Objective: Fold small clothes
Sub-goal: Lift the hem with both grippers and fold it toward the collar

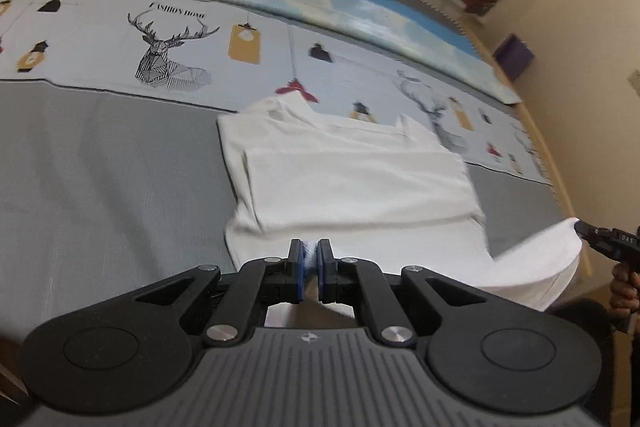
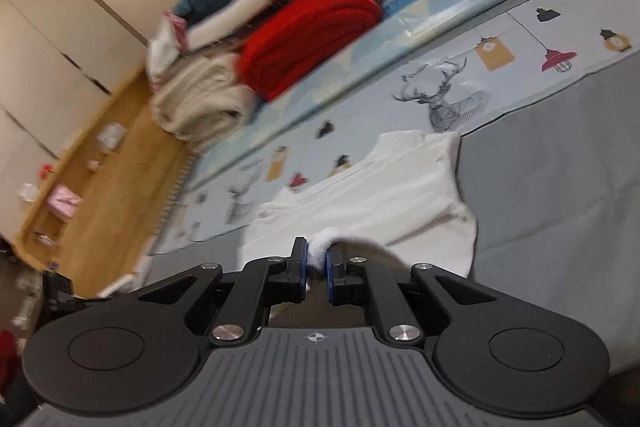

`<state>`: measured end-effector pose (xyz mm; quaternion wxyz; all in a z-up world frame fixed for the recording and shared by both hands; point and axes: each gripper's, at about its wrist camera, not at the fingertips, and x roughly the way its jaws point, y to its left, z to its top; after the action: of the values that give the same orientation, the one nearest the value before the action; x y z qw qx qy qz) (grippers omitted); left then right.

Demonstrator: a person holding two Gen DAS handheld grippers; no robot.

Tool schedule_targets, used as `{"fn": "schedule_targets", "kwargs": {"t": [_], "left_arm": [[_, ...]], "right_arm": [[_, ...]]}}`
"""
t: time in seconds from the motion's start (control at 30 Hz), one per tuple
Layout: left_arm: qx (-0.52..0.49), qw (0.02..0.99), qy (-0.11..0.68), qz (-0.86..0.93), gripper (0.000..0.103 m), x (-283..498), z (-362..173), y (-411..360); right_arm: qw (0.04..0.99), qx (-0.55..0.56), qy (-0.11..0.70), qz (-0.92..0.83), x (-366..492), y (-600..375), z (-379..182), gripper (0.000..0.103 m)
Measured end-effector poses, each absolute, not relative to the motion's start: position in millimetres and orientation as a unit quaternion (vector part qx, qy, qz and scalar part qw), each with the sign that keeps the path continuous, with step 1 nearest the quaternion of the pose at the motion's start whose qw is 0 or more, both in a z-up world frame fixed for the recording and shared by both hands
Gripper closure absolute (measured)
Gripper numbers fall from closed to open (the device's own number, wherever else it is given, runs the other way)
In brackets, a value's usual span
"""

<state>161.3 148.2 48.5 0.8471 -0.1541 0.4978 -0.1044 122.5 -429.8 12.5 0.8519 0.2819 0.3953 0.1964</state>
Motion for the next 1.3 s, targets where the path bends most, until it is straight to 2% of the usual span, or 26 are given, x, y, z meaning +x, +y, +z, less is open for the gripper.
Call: {"fn": "schedule_targets", "kwargs": {"t": [0.13,0.27,0.33,0.43,0.53,0.63,0.83,0.93,1.1,1.3], "left_arm": [[-0.118,0.837,0.529,-0.076,0.097,235.8,5.3,149.3],[-0.138,0.820,0.554,-0.051,0.096,279.1,-33.4,159.6],[-0.161,0.821,0.547,-0.034,0.094,290.3,-34.9,166.4],[-0.194,0.835,0.514,-0.015,0.091,293.2,-24.8,178.2],[-0.197,0.830,0.522,-0.008,0.091,292.3,-28.7,182.3],[-0.166,0.819,0.549,-0.016,0.091,289.1,-42.6,178.9],[-0.139,0.810,0.569,-0.040,0.076,284.6,-71.0,170.2],[-0.130,0.822,0.552,-0.055,0.068,288.0,-68.0,161.1],[-0.098,0.830,0.545,-0.064,0.067,300.7,-71.3,142.0],[-0.083,0.839,0.535,-0.057,0.064,317.7,-77.1,132.8]], "right_arm": [[0.850,0.237,0.447,0.147,195.4,-412.5,-16.1,0.094],[0.836,0.217,0.492,0.106,252.9,-399.2,-47.8,0.094],[0.833,0.229,0.498,0.081,269.1,-398.3,-63.6,0.093],[0.832,0.265,0.486,0.034,280.7,-407.9,-86.1,0.088],[0.846,0.288,0.448,0.009,283.9,-421.4,-80.1,0.087],[0.857,0.262,0.443,0.031,281.5,-420.8,-83.1,0.087],[0.846,0.151,0.504,0.085,275.1,-404.7,-110.8,0.087],[0.850,0.098,0.507,0.099,276.6,-390.1,-114.4,0.075],[0.857,0.086,0.496,0.111,291.3,-375.8,-117.8,0.066],[0.864,0.080,0.487,0.102,315.2,-361.3,-122.4,0.064]]}}
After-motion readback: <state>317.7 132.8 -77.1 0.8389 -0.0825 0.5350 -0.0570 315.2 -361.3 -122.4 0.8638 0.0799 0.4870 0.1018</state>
